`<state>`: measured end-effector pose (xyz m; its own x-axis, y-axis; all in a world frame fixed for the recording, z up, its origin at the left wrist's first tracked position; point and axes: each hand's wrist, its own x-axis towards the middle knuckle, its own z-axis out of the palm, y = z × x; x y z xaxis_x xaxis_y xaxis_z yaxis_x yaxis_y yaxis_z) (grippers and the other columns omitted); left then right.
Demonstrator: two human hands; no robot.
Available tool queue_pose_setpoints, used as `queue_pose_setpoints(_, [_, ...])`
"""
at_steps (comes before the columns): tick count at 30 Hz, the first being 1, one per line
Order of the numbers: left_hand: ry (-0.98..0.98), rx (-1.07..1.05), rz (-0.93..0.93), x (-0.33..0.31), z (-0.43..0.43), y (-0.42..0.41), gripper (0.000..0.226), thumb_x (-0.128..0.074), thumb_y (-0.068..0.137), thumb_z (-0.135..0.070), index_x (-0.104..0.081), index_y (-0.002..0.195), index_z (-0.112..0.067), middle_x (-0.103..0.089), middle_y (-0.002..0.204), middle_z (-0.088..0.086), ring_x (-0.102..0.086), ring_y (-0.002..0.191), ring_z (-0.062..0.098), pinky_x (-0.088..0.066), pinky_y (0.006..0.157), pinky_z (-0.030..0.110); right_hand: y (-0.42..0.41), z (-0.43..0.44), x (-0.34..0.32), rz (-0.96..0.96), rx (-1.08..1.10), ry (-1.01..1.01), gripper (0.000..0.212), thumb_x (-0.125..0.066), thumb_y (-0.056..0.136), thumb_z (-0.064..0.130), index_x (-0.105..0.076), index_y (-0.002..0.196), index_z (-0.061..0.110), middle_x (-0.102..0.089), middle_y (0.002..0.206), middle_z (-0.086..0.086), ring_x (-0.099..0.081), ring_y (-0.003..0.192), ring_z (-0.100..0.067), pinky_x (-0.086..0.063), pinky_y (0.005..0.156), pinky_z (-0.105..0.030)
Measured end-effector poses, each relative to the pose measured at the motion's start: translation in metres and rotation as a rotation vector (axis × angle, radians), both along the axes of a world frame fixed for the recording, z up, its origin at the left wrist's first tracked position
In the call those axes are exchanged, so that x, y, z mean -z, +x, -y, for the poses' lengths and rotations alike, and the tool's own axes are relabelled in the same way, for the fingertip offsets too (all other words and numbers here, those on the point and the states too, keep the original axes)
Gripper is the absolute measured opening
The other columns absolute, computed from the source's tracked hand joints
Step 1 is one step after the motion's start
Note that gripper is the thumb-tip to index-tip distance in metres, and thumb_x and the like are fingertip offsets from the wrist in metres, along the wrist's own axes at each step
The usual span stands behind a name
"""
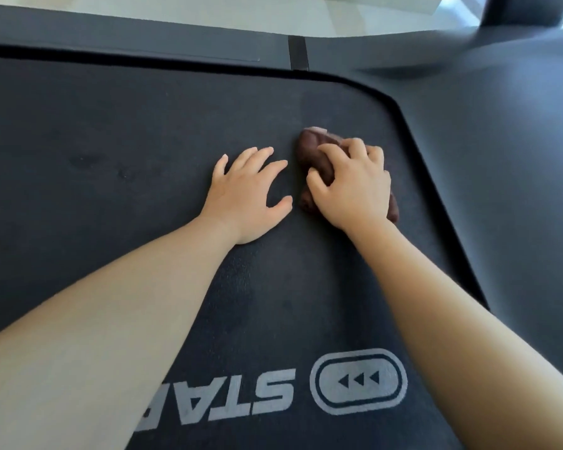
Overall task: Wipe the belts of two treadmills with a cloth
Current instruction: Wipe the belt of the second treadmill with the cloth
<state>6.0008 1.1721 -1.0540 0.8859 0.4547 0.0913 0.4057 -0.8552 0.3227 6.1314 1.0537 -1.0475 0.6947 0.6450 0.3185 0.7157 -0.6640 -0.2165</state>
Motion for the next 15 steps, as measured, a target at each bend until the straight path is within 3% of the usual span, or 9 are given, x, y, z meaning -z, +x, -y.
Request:
queue_pose_setpoints(6, [-0.043,0.157,0.010,-0.003,-0.010,-0.036,0.051,-0.044,0.094,-0.038,-0.036,0.142,-0.027,-0.024,0.154,-0.002,-0.015,0.143,0.016,-0.009,0.116,0.039,-0.080,0.042,-0.004,-0.022,0.024,-0.044,0.043,-0.044,0.083,0.053,-0.057,0.119,0.032,-0.051,0.123,-0.001,-0.040,0.111,-0.029,-0.039,0.078,-0.042])
queue_pose_setpoints(11, [0.049,0.335,-0.098,-0.010,-0.054,-0.066,0.053,-0.038,0.092,-0.048,-0.031,0.143,-0.038,-0.020,0.156,-0.007,-0.016,0.143,0.013,-0.011,0.116,0.040,-0.119,0.058,-0.005,0.033,0.012,-0.048,0.043,-0.045,0.081,0.052,-0.060,0.116,0.032,-0.055,0.121,0.001,-0.046,0.109,-0.030,-0.044,0.073,-0.042])
queue_pose_setpoints(15, [0.083,0.329,-0.149,-0.016,-0.098,-0.042,0.056,-0.032,0.089,-0.055,-0.025,0.143,-0.045,-0.016,0.156,-0.007,-0.012,0.144,0.013,-0.008,0.116,0.043,-0.109,0.041,-0.005,0.016,0.042,-0.021,0.045,-0.045,0.079,0.053,-0.062,0.116,0.034,-0.056,0.123,0.003,-0.046,0.111,-0.030,-0.044,0.075,-0.043])
